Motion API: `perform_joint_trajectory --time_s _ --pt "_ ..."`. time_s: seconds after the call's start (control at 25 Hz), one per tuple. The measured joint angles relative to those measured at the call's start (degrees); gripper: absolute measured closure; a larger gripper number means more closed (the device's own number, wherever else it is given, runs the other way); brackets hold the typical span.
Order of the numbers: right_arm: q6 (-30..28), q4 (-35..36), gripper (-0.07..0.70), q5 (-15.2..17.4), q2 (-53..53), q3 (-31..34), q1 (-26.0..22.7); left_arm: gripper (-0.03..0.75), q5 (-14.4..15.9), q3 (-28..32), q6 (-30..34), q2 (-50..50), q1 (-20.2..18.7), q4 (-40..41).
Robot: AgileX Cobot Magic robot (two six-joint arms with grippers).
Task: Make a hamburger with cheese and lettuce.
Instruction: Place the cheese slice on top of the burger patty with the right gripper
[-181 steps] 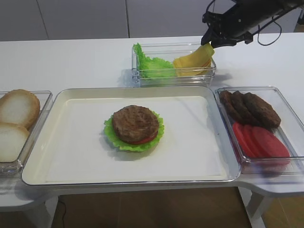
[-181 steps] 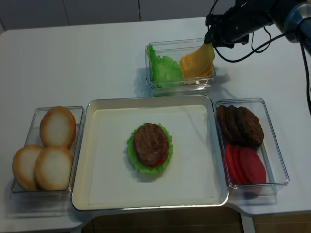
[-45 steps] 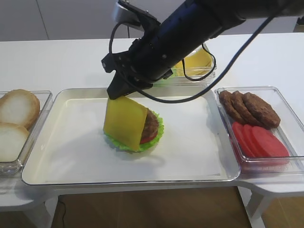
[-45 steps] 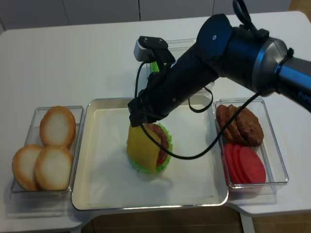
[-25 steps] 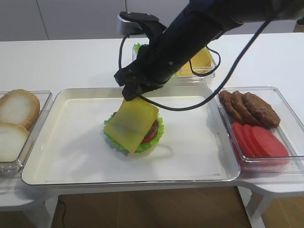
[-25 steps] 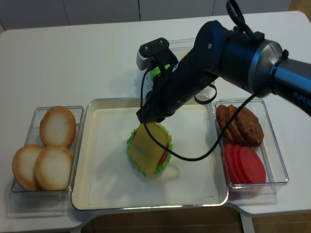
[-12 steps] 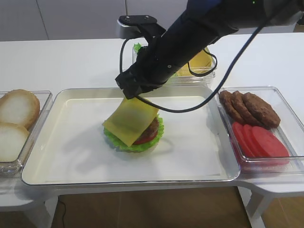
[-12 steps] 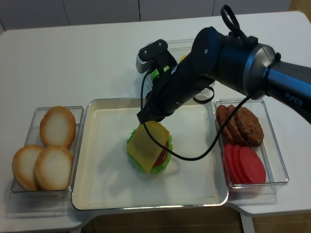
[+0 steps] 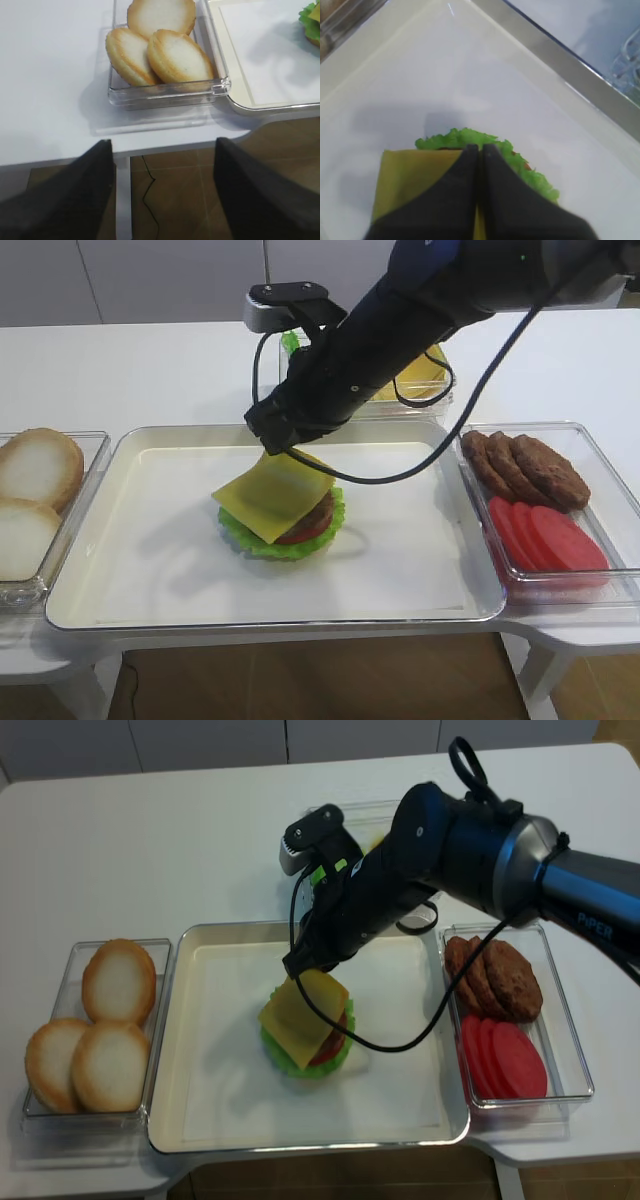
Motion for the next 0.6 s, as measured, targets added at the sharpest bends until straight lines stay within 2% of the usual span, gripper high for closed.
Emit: perform_joint_trajectory --time_s 0.4,0.6 --pt "0.0 -2.1 0.628 0.0 0.3 0.0 0.0 0.247 0.0 0.0 0.0 0.0 0.0 0.0" --pt "0.0 -3.1 0.601 0.0 0.3 0.0 0.0 0.247 0.0 0.0 0.0 0.0 0.0 0.0"
